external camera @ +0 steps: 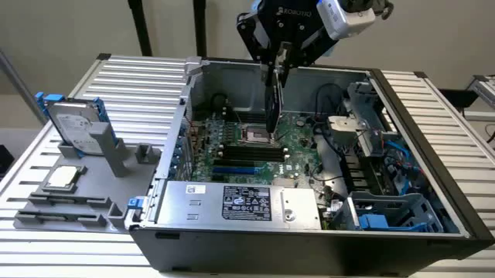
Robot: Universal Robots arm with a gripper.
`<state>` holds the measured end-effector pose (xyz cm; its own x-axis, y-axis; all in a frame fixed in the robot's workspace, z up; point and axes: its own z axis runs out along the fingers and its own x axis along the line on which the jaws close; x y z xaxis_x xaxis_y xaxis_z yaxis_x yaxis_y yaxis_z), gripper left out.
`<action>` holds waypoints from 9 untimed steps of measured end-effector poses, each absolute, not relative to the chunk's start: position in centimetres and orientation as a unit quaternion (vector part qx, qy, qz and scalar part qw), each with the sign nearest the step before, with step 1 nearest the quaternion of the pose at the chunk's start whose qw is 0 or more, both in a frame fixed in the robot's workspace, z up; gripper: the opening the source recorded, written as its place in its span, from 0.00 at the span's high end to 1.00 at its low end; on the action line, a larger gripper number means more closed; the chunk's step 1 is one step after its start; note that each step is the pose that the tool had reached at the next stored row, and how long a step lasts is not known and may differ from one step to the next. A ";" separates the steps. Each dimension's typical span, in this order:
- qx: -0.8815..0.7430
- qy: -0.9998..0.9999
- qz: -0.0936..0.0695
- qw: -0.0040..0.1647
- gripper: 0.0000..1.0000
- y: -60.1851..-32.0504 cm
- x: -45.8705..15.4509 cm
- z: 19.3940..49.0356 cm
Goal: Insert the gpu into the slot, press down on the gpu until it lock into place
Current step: 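Insert the gpu into the slot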
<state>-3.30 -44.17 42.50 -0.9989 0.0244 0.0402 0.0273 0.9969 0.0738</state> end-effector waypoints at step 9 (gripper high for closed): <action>-0.013 -0.999 -0.037 0.020 0.74 -44.2 -3.3 42.5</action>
<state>-3.30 -44.17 42.50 -0.9989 0.0244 0.0402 0.0273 0.9969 0.0737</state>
